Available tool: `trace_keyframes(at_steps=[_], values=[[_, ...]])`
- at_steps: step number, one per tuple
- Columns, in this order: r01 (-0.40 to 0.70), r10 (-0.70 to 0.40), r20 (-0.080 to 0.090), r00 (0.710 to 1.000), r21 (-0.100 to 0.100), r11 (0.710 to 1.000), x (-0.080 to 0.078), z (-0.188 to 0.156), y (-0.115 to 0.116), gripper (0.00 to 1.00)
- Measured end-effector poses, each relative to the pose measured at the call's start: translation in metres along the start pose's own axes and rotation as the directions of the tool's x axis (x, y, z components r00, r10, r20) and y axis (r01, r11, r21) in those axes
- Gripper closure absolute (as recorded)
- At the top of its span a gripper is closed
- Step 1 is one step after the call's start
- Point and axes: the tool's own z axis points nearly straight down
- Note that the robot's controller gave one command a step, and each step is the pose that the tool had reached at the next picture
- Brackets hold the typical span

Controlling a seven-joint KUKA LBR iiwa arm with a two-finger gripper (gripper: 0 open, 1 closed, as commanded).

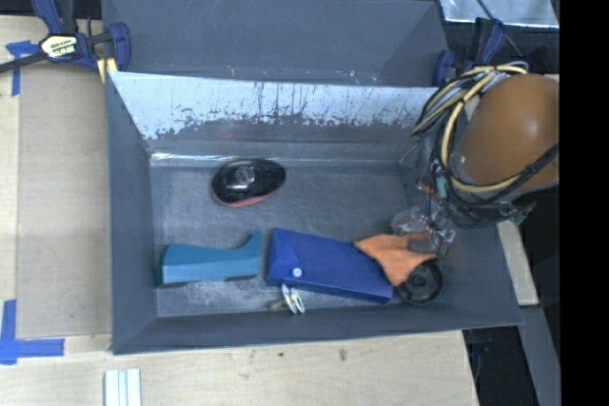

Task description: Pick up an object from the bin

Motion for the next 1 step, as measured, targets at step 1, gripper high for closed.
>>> trace_keyframes(at_steps=[1], values=[[0.015, -0.015, -0.003, 1.000, -0.001, 1.000, 0.0003, -0.0391, -0.0402, 1.00]])
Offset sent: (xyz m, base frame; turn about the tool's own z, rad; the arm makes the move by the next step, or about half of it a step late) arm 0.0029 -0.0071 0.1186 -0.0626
